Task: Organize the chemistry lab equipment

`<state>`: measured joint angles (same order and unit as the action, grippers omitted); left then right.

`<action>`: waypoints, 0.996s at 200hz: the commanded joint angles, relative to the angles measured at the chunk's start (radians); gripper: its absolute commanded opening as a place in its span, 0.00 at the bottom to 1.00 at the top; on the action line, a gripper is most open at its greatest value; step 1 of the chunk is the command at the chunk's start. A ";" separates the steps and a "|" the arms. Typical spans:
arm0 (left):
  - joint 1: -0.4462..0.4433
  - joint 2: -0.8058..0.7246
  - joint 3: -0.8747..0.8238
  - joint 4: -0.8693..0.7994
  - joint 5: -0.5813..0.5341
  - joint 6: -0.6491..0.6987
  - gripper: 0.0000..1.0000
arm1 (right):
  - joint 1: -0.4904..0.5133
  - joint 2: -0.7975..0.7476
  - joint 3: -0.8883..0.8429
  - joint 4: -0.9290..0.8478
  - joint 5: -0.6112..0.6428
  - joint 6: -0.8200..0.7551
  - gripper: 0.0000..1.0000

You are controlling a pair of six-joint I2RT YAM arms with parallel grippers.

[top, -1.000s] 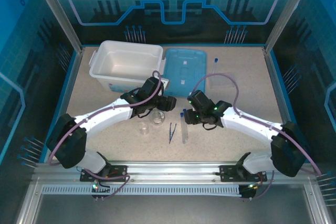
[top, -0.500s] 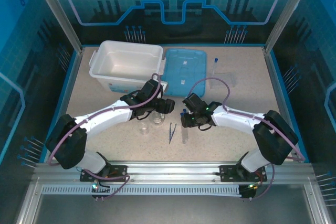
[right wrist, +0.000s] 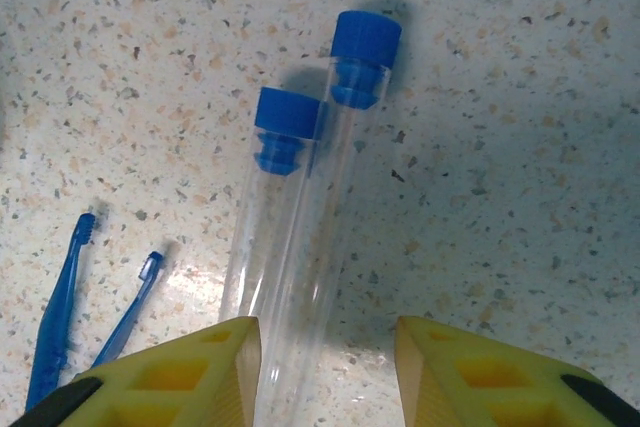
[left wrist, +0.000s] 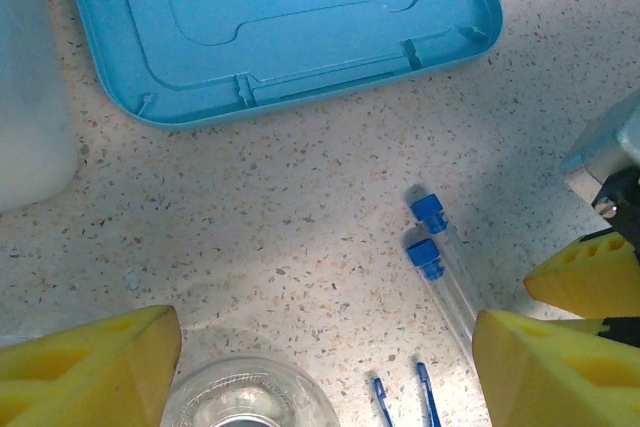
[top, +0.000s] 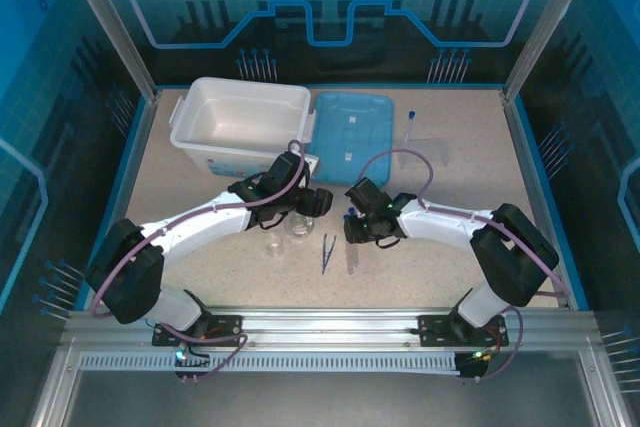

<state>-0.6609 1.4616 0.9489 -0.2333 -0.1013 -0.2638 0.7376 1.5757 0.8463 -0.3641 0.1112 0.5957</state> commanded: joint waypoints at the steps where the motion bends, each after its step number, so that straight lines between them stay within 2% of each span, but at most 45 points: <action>1: 0.006 -0.034 -0.009 0.012 -0.003 -0.012 0.78 | -0.014 0.021 0.024 0.008 -0.005 0.009 0.41; 73: 0.006 -0.038 -0.015 0.014 -0.003 -0.012 0.78 | -0.018 0.040 0.027 0.011 -0.005 0.009 0.41; 199: 0.006 -0.031 -0.010 0.018 0.015 -0.012 0.78 | -0.060 0.022 0.069 -0.128 0.137 -0.027 0.34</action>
<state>-0.6609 1.4513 0.9451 -0.2302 -0.1009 -0.2638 0.6960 1.6077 0.8795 -0.4385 0.1970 0.5827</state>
